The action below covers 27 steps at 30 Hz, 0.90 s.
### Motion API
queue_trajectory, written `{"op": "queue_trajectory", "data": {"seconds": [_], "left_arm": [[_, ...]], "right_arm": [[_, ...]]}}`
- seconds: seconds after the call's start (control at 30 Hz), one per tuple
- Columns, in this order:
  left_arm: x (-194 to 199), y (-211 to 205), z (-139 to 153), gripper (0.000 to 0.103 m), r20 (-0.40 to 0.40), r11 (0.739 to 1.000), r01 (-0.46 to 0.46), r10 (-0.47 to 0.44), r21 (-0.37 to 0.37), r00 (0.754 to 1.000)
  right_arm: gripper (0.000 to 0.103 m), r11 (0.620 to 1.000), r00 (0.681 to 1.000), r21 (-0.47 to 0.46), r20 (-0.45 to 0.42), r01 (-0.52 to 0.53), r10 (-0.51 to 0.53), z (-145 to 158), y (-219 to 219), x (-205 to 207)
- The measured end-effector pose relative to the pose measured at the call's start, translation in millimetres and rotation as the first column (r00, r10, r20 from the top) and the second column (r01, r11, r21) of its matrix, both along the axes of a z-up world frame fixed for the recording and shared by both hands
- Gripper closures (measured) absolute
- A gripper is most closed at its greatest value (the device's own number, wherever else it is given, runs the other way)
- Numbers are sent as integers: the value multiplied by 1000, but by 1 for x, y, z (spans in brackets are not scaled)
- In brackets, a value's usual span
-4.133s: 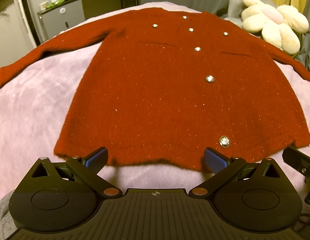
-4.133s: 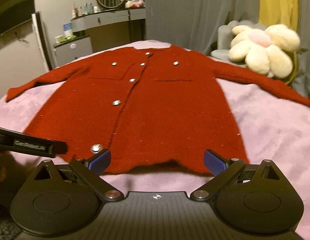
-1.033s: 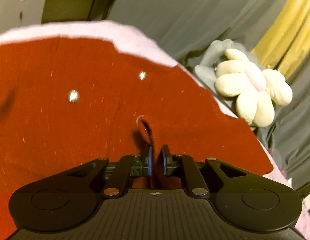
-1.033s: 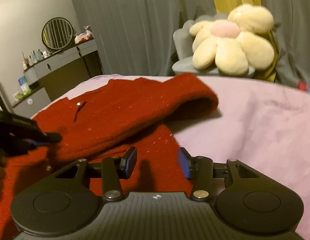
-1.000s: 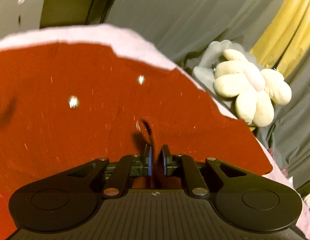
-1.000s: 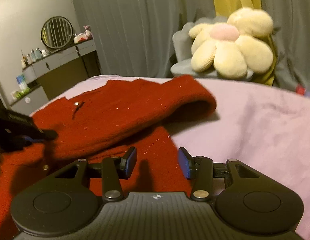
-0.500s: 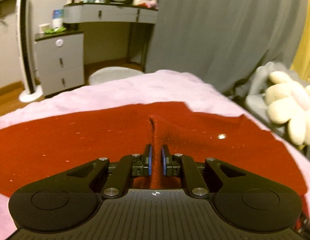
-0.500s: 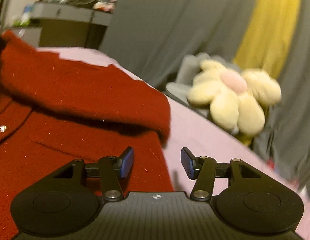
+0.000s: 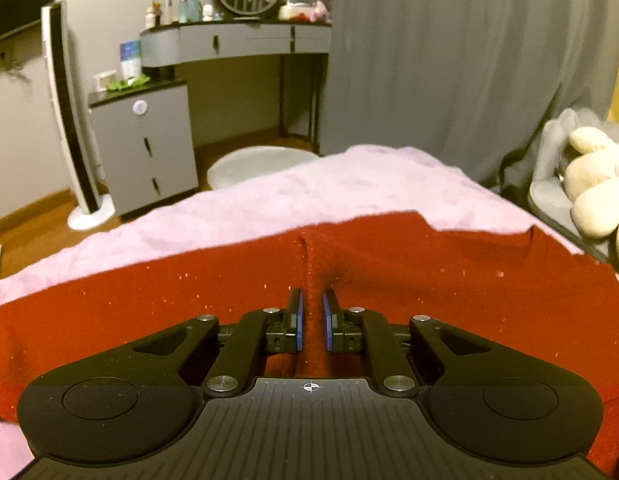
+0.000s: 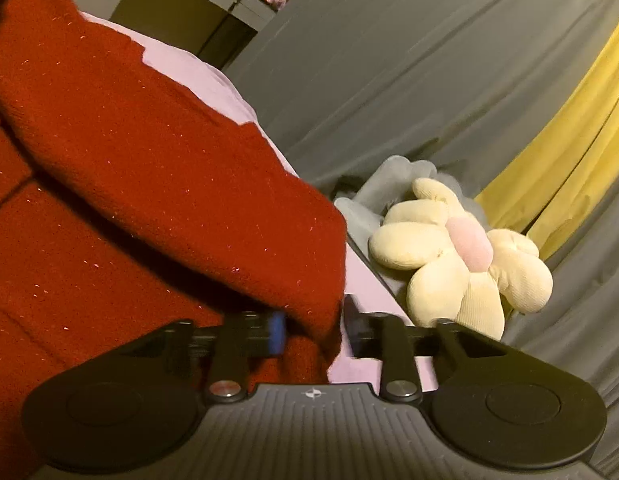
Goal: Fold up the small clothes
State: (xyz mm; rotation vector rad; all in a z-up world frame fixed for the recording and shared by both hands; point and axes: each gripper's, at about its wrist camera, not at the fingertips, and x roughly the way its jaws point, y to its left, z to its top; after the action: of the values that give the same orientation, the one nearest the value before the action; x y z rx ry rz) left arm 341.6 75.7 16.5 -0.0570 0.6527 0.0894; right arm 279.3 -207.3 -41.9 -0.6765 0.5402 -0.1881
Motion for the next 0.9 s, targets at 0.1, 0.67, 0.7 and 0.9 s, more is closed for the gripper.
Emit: {"op": "queue_trajectory", "data": {"seconds": [0.1, 0.67, 0.7, 0.9], "left_arm": [[0, -5, -1, 91, 7, 1000, 14, -14, 27, 1000], [5, -10, -31, 77, -81, 999, -2, 5, 42, 997], [5, -9, -31, 77, -82, 999, -6, 9, 36, 997], [2, -19, -27, 87, -79, 996, 1, 6, 85, 997]], "right_arm": [[87, 1000, 1000, 2, 17, -9, 9, 1, -4, -2], [71, 961, 997, -274, 59, -31, 49, -26, 19, -21], [70, 956, 995, -290, 69, -47, 69, -26, 22, -25], [84, 937, 988, -328, 51, -119, 143, -32, 35, -32]]}}
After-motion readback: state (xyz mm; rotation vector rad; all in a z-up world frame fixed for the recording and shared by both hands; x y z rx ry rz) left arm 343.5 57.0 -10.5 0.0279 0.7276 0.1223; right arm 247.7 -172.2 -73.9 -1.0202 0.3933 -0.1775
